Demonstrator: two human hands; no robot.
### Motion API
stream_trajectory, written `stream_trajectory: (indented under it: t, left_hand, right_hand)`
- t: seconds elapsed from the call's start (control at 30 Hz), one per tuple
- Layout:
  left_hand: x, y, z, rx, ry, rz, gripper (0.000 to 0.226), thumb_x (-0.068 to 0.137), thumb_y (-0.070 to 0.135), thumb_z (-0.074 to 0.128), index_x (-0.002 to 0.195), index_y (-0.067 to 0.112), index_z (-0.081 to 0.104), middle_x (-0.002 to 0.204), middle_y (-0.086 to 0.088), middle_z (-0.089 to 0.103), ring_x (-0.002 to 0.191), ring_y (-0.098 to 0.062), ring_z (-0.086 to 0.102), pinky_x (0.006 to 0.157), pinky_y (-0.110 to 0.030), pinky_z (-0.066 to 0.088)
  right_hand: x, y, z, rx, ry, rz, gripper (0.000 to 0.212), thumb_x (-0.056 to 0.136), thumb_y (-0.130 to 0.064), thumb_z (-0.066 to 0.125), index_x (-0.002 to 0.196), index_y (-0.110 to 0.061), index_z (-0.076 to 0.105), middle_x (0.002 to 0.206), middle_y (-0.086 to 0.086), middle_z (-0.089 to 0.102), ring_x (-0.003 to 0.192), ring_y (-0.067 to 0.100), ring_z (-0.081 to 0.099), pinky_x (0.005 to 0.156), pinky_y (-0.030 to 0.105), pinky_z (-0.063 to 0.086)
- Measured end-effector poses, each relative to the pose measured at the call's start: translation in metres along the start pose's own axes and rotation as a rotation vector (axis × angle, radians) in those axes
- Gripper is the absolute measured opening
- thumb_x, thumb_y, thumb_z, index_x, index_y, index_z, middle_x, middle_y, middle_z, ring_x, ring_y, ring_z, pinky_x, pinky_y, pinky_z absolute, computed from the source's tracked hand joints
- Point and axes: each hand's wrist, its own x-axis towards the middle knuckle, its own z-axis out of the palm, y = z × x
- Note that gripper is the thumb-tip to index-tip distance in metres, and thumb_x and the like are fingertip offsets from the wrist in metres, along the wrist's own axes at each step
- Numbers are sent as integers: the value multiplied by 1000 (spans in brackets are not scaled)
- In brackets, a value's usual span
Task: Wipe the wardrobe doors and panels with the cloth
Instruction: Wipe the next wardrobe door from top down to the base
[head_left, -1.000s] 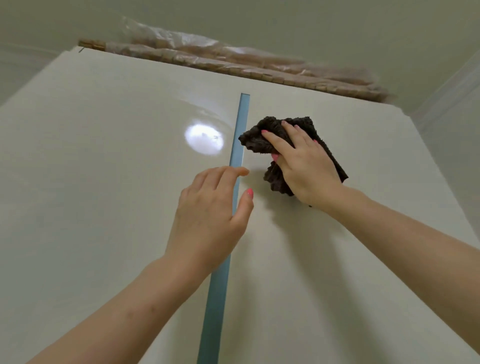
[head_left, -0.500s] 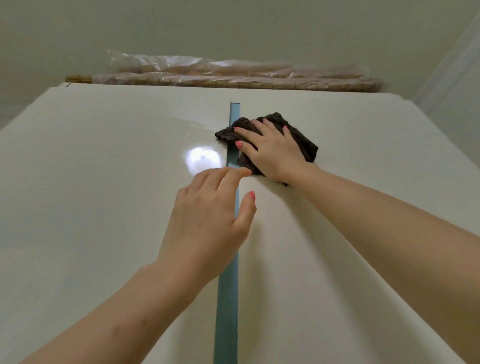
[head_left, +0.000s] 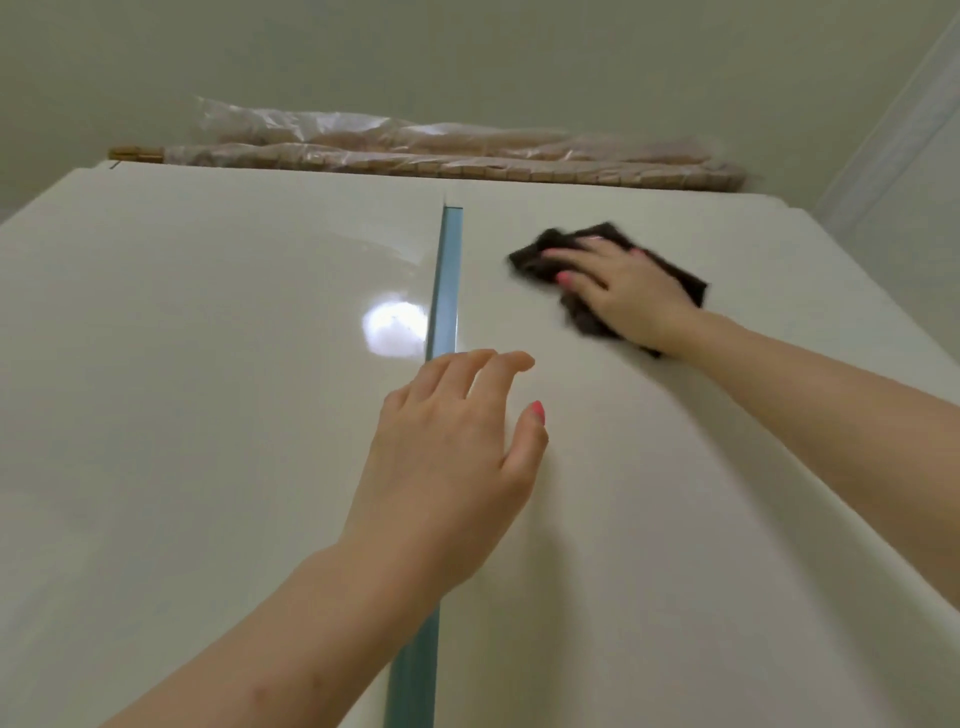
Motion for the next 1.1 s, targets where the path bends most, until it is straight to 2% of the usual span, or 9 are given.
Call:
stream_trajectory:
  t: [0.1, 0.17, 0.43, 0.5, 0.67, 0.77, 0.83, 1.0, 1.1]
  left_hand:
    - [-8, -7, -4, -16, -4, -9, 48, 87, 47, 21, 131, 40, 37, 133, 21, 43, 125, 2, 28, 97, -19, 22]
    - [-15, -16, -6, -45, -4, -59, 46, 89, 48, 21, 130, 40, 38, 130, 21, 45, 123, 3, 29, 95, -18, 23]
    - [9, 7, 21, -61, 123, -135, 48, 83, 45, 28, 125, 33, 49, 130, 8, 53, 121, -11, 38, 92, -29, 30]
    - [19, 20, 25, -82, 152, -120, 47, 84, 43, 30, 125, 32, 49, 130, 8, 52, 121, -11, 37, 91, -27, 27]
    - [18, 24, 19, -31, 133, -55, 49, 84, 46, 27, 128, 36, 46, 135, 15, 47, 124, -3, 28, 91, -23, 23]
    - [9, 16, 13, -51, 130, -66, 48, 84, 48, 27, 127, 39, 45, 136, 15, 45, 125, -3, 28, 93, -23, 23]
    - [10, 20, 14, -93, 151, -87, 48, 83, 48, 27, 126, 40, 46, 134, 16, 46, 124, -3, 28, 91, -19, 21]
    - [23, 56, 35, -175, 160, -78, 47, 83, 47, 28, 124, 36, 48, 129, 13, 51, 121, -9, 35, 89, -19, 21]
    - [24, 70, 42, -152, 120, -42, 49, 83, 48, 27, 128, 39, 44, 132, 15, 48, 122, -3, 30, 88, -18, 20]
  right_hand:
    - [16, 16, 3, -76, 62, 446, 45, 104, -40, 25, 147, -32, 33, 158, 1, 24, 147, 22, 12, 118, 54, 4]
    - [21, 5, 10, -103, 23, 487, 47, 104, -40, 22, 150, -31, 27, 160, 2, 17, 149, 26, 5, 117, 58, 0]
    - [-43, -36, 3, -45, -218, -324, 44, 104, -41, 30, 147, -41, 26, 160, -11, 16, 148, 10, 4, 118, 37, -2]
    - [-47, -10, -7, -41, -244, -347, 43, 104, -41, 29, 147, -42, 26, 159, -12, 17, 148, 8, 5, 118, 36, -1]
    - [-41, 80, -26, -80, 41, 389, 44, 104, -43, 24, 147, -38, 30, 159, -3, 21, 148, 16, 12, 119, 51, 6]
    - [-37, 73, -24, -101, 29, 675, 47, 105, -40, 19, 151, -33, 21, 161, 2, 12, 149, 25, 2, 117, 58, -1]
    - [-37, 39, -15, -103, 12, 567, 47, 105, -39, 19, 151, -33, 21, 162, 2, 11, 149, 26, 1, 116, 58, -1]
    - [-58, -2, -7, -13, -152, -103, 43, 104, -41, 26, 148, -40, 26, 161, -8, 13, 149, 14, 3, 118, 45, -3]
    - [-46, 43, -23, -46, -195, -110, 43, 104, -42, 25, 147, -42, 25, 160, -9, 14, 148, 11, 5, 119, 45, 2]
